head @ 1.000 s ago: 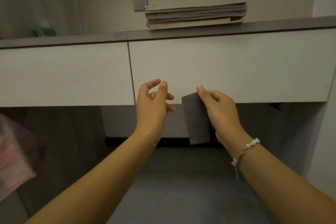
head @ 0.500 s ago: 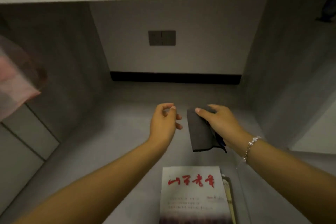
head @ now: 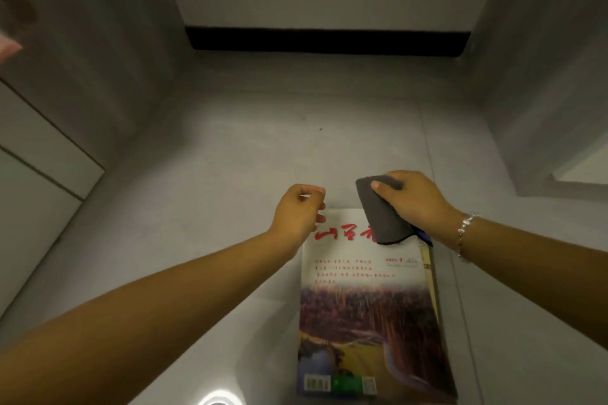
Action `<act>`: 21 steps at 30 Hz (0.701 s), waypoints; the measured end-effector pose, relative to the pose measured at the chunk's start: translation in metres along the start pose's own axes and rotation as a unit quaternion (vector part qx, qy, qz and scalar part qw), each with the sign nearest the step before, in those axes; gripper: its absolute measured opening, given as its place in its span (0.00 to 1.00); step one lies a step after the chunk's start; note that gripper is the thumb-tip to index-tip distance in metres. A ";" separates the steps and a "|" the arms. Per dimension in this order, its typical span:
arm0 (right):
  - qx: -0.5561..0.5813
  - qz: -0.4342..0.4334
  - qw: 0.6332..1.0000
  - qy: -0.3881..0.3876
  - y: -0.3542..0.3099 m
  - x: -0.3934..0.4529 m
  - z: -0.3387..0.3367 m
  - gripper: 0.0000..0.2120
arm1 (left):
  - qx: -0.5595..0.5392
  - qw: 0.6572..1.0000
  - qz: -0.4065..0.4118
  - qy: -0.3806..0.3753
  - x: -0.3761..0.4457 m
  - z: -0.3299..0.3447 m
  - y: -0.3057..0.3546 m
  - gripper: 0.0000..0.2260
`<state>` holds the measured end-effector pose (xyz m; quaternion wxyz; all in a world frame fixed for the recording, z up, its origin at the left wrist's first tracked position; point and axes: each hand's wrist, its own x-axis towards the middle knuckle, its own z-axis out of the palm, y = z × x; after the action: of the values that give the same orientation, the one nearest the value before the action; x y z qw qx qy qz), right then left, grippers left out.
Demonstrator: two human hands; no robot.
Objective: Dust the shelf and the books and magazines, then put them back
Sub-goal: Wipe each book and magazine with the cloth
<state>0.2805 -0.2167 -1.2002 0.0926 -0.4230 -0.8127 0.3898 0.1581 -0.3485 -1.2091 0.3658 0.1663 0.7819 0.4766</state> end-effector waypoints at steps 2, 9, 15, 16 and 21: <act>-0.048 -0.048 0.997 0.032 0.010 -0.005 0.011 0.13 | 0.030 0.999 -0.023 -0.010 0.000 0.003 -0.017 0.11; -0.122 -0.156 0.975 -0.103 0.051 -0.049 0.061 0.17 | 0.105 0.991 -0.078 -0.038 -0.003 0.008 -0.054 0.21; -0.158 -0.166 0.954 -0.192 0.076 -0.070 0.071 0.23 | 0.087 0.988 -0.127 -0.013 0.004 -0.001 -0.066 0.18; -0.177 -0.178 0.949 -0.190 0.080 -0.067 0.071 0.24 | 0.094 0.988 -0.122 -0.014 0.005 -0.003 -0.068 0.15; -0.253 -0.198 0.930 -0.176 0.104 -0.049 0.070 0.34 | 0.065 0.992 -0.099 -0.035 0.000 -0.001 -0.074 0.09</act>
<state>0.3417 -0.2579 -1.3135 -0.0873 -0.1871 -0.9550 0.2130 0.1645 -0.3857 -1.2733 0.4273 0.1280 0.8105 0.3796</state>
